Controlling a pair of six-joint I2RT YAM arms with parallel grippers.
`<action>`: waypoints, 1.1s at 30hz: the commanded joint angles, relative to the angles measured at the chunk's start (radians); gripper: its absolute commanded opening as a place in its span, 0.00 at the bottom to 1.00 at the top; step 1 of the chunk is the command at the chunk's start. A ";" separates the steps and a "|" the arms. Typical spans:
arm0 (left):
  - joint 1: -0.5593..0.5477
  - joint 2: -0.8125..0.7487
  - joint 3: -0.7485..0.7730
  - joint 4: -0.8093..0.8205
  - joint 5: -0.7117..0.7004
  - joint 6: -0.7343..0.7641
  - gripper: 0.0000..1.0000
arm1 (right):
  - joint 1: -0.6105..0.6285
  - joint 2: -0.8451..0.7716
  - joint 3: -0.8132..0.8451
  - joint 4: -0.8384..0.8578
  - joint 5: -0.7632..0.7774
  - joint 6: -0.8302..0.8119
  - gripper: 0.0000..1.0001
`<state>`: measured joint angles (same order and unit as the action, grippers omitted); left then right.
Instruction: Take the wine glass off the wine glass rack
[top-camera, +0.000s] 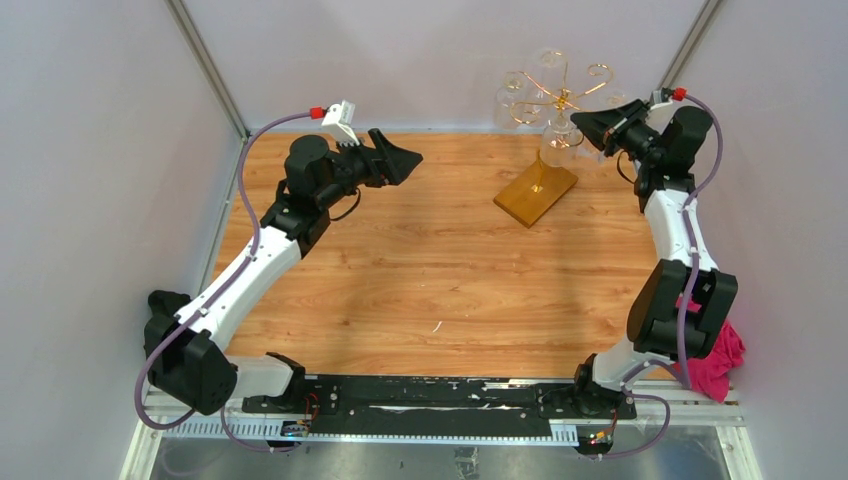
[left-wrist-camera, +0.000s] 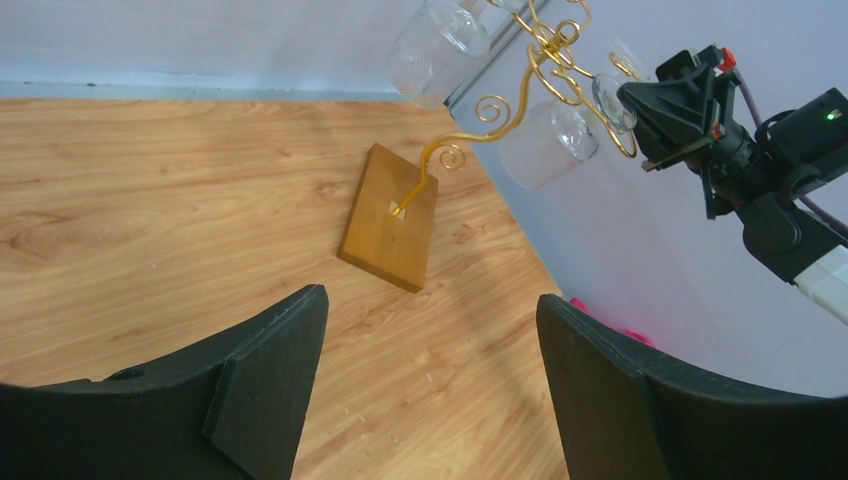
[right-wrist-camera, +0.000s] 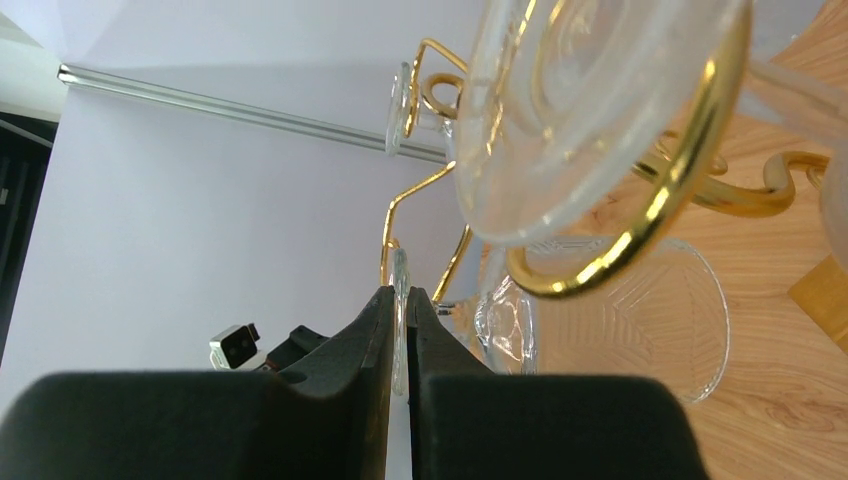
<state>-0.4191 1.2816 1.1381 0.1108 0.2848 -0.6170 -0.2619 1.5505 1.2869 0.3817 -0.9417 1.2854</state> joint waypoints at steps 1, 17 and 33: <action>0.008 0.011 0.000 0.017 0.013 0.009 0.82 | 0.010 0.009 0.084 0.040 -0.005 0.007 0.00; 0.008 0.032 0.006 0.018 0.020 0.010 0.82 | -0.081 -0.010 0.082 0.017 -0.007 0.000 0.00; 0.008 0.054 0.028 0.017 0.038 -0.007 0.82 | -0.149 -0.120 -0.054 0.060 -0.028 0.033 0.00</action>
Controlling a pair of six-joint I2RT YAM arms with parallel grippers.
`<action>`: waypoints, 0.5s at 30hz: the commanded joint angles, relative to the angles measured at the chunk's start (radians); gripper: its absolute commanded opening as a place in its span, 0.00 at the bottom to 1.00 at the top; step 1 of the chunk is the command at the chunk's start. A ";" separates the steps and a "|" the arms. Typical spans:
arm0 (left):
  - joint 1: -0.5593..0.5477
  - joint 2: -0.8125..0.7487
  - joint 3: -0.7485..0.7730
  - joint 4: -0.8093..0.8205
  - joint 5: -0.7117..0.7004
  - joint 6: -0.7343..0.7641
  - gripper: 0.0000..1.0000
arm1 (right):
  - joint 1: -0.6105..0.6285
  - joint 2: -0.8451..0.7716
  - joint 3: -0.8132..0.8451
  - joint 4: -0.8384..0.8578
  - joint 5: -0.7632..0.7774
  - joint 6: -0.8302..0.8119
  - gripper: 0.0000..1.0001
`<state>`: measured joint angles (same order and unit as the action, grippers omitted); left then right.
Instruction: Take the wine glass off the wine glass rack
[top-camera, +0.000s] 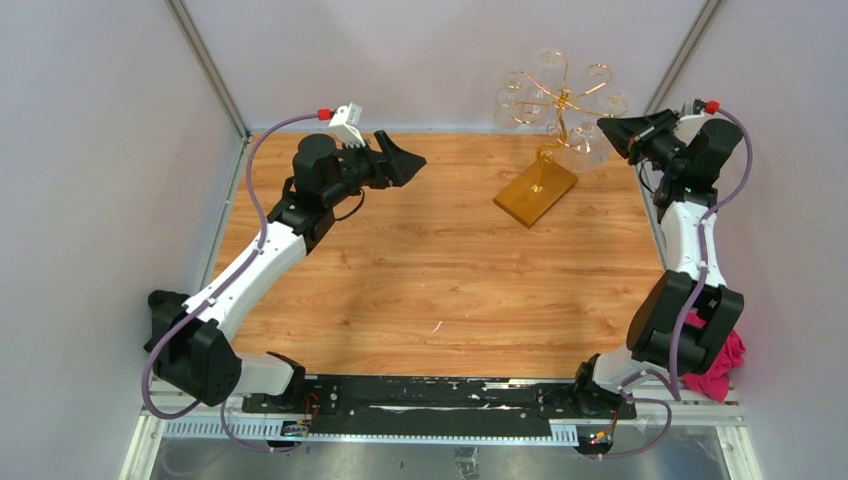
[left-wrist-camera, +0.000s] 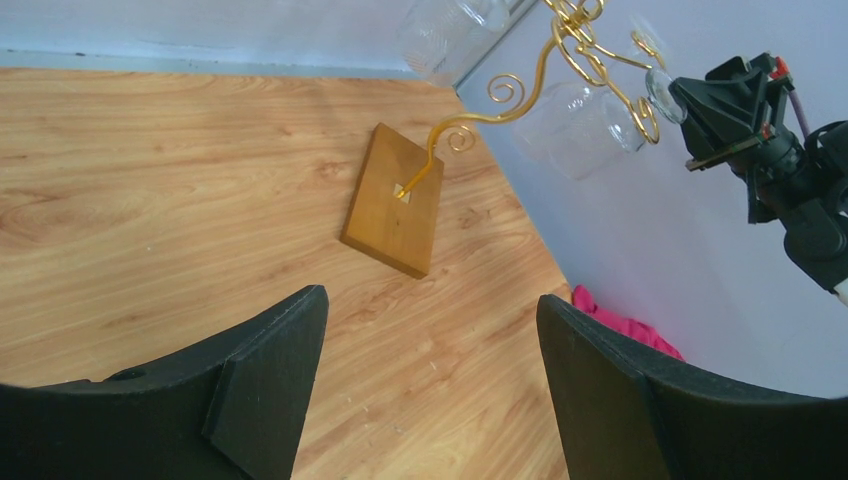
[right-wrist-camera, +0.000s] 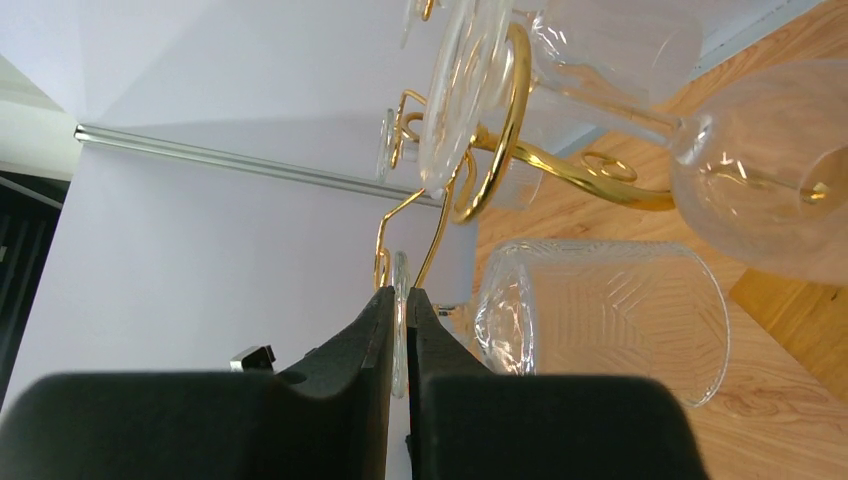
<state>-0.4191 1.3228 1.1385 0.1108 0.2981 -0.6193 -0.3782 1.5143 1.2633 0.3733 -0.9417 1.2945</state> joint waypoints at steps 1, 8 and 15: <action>0.008 0.013 0.028 0.017 0.029 -0.006 0.82 | -0.040 -0.094 -0.040 0.067 -0.030 0.023 0.00; 0.008 0.015 0.023 0.017 0.033 -0.012 0.82 | -0.062 -0.171 -0.110 0.061 -0.044 0.025 0.00; 0.008 0.012 0.009 0.017 0.035 -0.018 0.82 | -0.062 -0.261 -0.181 0.000 -0.060 -0.011 0.00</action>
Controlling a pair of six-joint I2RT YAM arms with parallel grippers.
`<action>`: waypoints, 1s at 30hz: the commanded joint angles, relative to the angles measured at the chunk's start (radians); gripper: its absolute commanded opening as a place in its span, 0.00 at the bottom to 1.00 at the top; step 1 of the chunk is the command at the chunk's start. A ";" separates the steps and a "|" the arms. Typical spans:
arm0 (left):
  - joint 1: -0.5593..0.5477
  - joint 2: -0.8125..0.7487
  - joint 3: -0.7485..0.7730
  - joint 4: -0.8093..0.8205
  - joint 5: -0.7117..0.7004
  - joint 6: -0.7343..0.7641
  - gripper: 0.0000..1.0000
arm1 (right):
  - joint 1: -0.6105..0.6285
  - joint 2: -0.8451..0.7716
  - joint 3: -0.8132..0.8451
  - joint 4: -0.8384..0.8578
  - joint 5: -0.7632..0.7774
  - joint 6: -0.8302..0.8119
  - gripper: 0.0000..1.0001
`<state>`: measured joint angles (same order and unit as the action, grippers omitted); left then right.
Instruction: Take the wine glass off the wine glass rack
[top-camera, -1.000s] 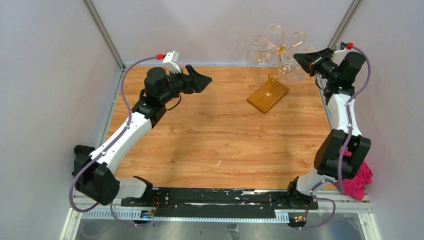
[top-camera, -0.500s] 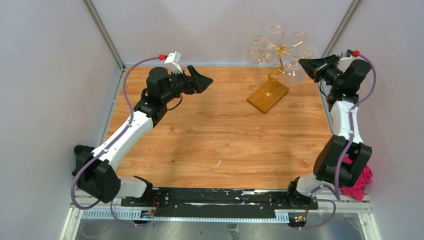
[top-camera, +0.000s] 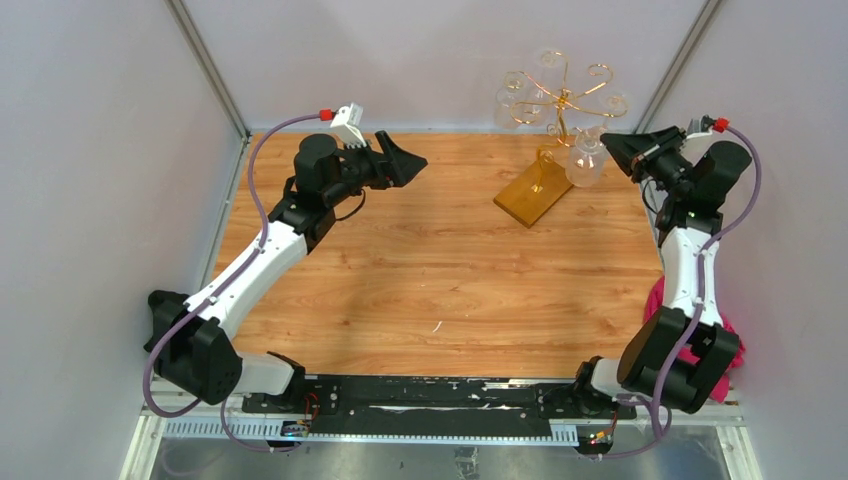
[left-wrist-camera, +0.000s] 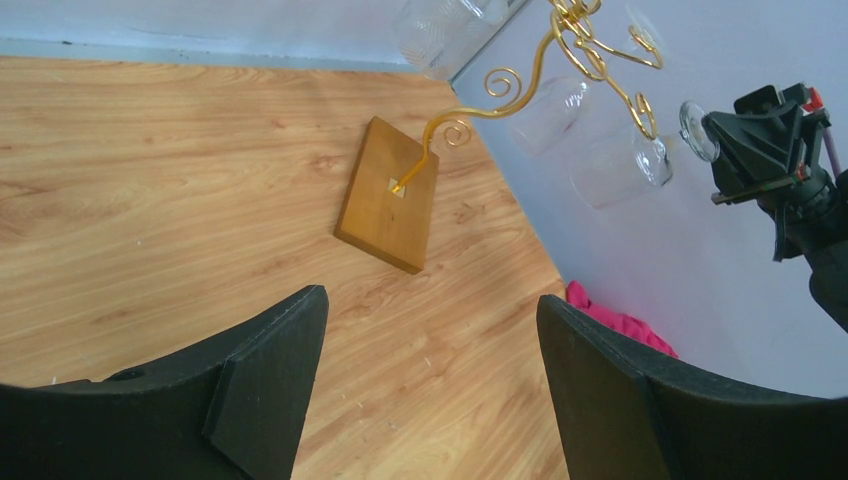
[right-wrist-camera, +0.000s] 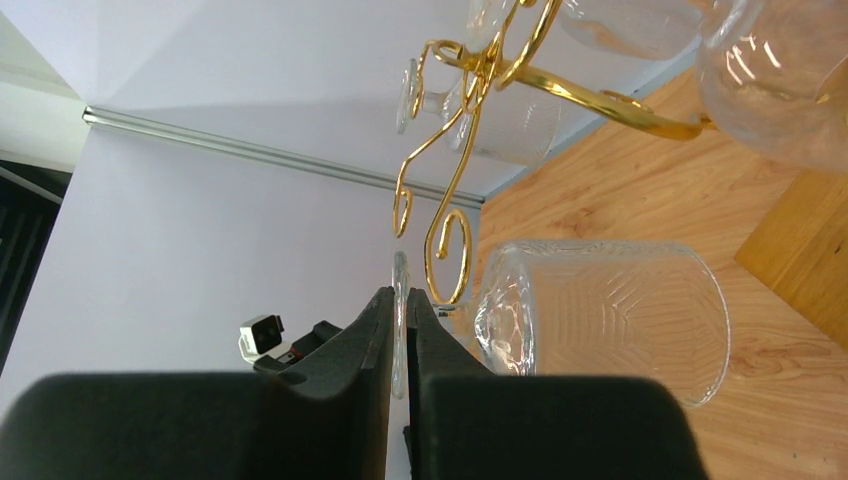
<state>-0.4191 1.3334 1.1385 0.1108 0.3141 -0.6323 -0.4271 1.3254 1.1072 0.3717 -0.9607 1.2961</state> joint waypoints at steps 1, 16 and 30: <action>0.008 0.001 0.007 0.018 0.018 -0.005 0.82 | -0.013 -0.091 -0.037 -0.017 -0.044 -0.027 0.00; 0.008 -0.022 -0.034 0.024 0.015 -0.015 0.82 | 0.084 -0.318 -0.107 -0.263 -0.056 -0.152 0.00; 0.020 0.069 -0.286 0.893 0.244 -0.424 0.87 | 0.377 -0.229 -0.050 0.012 -0.006 0.009 0.00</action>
<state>-0.4137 1.3354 0.9302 0.4900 0.4358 -0.8150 -0.0929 1.0904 0.9962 0.2043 -0.9760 1.2198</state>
